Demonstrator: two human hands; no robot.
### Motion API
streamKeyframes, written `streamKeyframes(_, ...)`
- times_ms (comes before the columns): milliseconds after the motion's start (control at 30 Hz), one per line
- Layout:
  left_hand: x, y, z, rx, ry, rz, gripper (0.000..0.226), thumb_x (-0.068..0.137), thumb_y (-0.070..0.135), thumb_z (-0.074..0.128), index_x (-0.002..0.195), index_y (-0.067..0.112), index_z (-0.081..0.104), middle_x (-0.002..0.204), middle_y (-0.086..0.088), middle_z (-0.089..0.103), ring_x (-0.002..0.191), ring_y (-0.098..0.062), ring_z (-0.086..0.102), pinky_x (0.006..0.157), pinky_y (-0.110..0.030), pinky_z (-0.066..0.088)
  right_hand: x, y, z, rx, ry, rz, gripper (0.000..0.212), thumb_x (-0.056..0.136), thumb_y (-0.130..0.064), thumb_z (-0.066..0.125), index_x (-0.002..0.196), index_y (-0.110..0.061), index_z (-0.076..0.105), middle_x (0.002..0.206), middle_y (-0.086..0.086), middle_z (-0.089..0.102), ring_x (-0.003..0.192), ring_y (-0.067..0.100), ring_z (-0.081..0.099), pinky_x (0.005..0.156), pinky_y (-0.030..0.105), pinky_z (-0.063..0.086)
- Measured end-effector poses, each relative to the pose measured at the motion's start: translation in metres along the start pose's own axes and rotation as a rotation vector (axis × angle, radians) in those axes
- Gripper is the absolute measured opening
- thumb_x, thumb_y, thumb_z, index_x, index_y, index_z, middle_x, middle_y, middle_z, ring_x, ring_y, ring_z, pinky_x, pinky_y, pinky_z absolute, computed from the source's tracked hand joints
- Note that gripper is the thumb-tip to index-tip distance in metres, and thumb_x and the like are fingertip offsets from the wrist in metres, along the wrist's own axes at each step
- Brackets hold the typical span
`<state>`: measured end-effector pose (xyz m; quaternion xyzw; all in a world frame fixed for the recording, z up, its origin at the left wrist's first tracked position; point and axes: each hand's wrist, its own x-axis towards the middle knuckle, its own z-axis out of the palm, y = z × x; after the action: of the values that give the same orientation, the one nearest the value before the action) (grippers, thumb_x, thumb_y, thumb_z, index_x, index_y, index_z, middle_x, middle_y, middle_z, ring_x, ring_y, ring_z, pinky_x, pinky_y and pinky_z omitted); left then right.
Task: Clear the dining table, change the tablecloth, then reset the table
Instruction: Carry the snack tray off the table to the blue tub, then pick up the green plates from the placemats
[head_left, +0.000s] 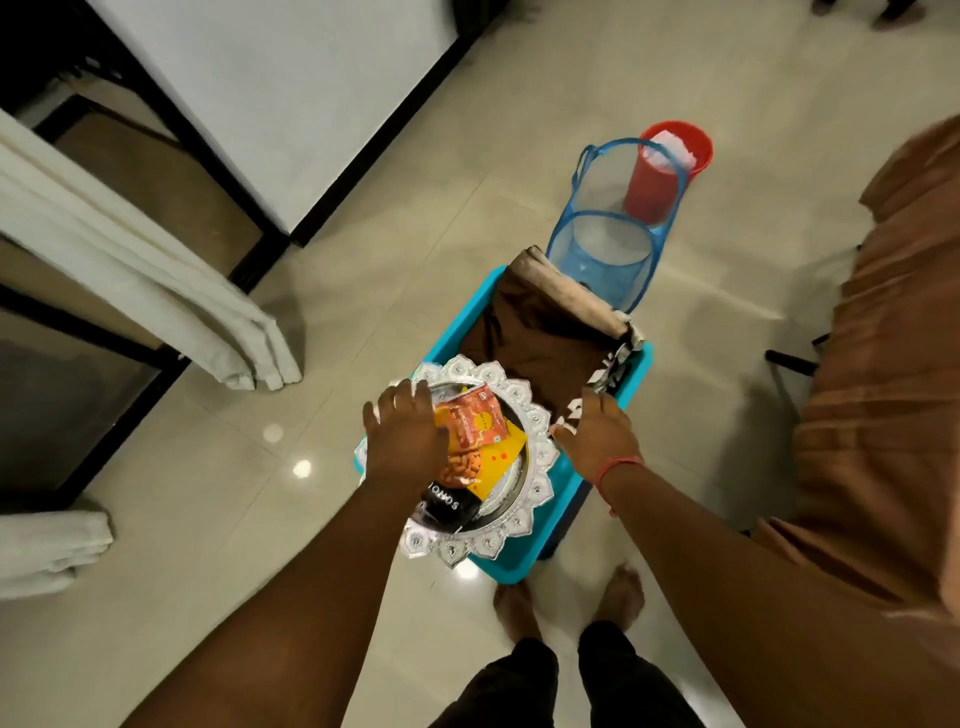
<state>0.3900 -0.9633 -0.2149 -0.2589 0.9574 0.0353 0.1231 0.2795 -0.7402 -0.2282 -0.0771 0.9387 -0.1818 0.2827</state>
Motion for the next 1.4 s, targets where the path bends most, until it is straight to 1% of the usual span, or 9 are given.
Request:
streamKeyframes(167,0.025,0.102,-0.082,0.057,0.112,0.341,0.075,0.093,0.059,0.045,0.154,0.017,0.029,0.157,-0.014,0.031,0.145,-0.035,0.027,0.116,-0.062,0.015,-0.02,0.032,-0.099,-0.036,0.13,-0.013,0.082,0.094,-0.058,0.047,0.158,-0.023,0.011,0.166,0.009,0.007,0.151,0.034,0.01,0.121,0.052,0.017)
streamKeyframes(300,0.032,0.224,-0.173,0.059,0.266,0.618,0.082,0.093,0.067,0.024,0.159,0.023,0.007,0.166,-0.012,0.005,0.152,-0.035,0.003,0.118,-0.065,0.003,-0.06,0.081,-0.218,-0.189,0.431,0.036,0.085,0.093,-0.071,0.032,0.158,-0.025,0.002,0.166,0.003,-0.008,0.153,0.03,-0.005,0.121,0.054,0.008)
streamKeyframes(467,-0.002,0.373,-0.254,-0.017,0.445,0.923,0.084,0.091,0.073,0.019,0.159,0.024,0.012,0.167,-0.011,0.003,0.152,-0.036,0.002,0.115,-0.067,0.006,-0.136,0.168,-0.341,-0.233,0.708,0.256,0.091,0.087,-0.077,0.016,0.158,-0.022,0.001,0.166,0.008,-0.009,0.152,0.034,-0.003,0.118,0.06,0.013)
streamKeyframes(633,-0.057,0.485,-0.268,0.019,0.455,1.083,0.087,0.088,0.076,0.002,0.158,0.026,-0.009,0.166,-0.008,-0.014,0.152,-0.034,-0.014,0.117,-0.066,0.001,-0.2,0.274,-0.392,-0.22,0.805,0.429,0.096,0.081,-0.08,-0.001,0.158,-0.024,0.001,0.166,0.006,-0.008,0.152,0.034,-0.003,0.118,0.061,0.012)
streamKeyframes(800,-0.102,0.58,-0.237,0.026,0.358,1.173,0.088,0.088,0.077,-0.004,0.159,0.025,0.003,0.167,-0.012,-0.001,0.153,-0.036,-0.002,0.118,-0.065,0.005,-0.229,0.381,-0.398,-0.156,0.791,0.522,0.087,0.092,-0.075,0.02,0.158,-0.024,0.0,0.166,0.005,-0.011,0.153,0.032,-0.004,0.121,0.056,0.008)
streamKeyframes(1100,-0.15,0.686,-0.153,0.079,0.15,1.12,0.083,0.094,0.068,0.014,0.159,0.018,0.005,0.166,-0.013,-0.002,0.153,-0.034,-0.001,0.12,-0.056,0.005,-0.229,0.524,-0.358,0.017,0.585,0.578,0.087,0.092,-0.074,0.022,0.158,-0.026,-0.007,0.165,0.004,-0.016,0.153,0.028,-0.009,0.122,0.052,0.006)
streamKeyframes(1233,-0.145,0.713,-0.12,0.102,-0.114,1.004,0.08,0.1,0.055,0.036,0.159,0.012,0.003,0.166,-0.014,-0.006,0.153,-0.034,0.002,0.122,-0.049,0.016,-0.209,0.555,-0.342,0.111,0.489,0.603,0.085,0.093,-0.072,0.024,0.159,-0.024,-0.002,0.166,0.006,-0.009,0.153,0.029,-0.005,0.122,0.05,0.008)
streamKeyframes(1300,-0.142,0.723,-0.108,0.026,-0.297,0.861,0.076,0.1,0.049,0.045,0.156,0.006,0.018,0.165,-0.018,0.007,0.149,-0.038,0.019,0.118,-0.046,0.027,-0.2,0.564,-0.331,0.189,0.442,0.631,0.084,0.094,-0.071,0.027,0.159,-0.022,0.004,0.166,0.007,-0.005,0.153,0.03,-0.002,0.122,0.049,0.01)
streamKeyframes(1400,-0.13,0.741,-0.093,-0.199,-0.425,0.617,0.055,0.096,0.04,0.055,0.135,0.002,0.046,0.143,-0.023,0.042,0.128,-0.04,0.048,0.102,-0.039,0.044,-0.18,0.579,-0.321,0.429,0.46,0.655,0.081,0.095,-0.065,0.039,0.157,-0.017,0.018,0.164,0.012,0.015,0.151,0.031,0.015,0.121,0.046,0.021)
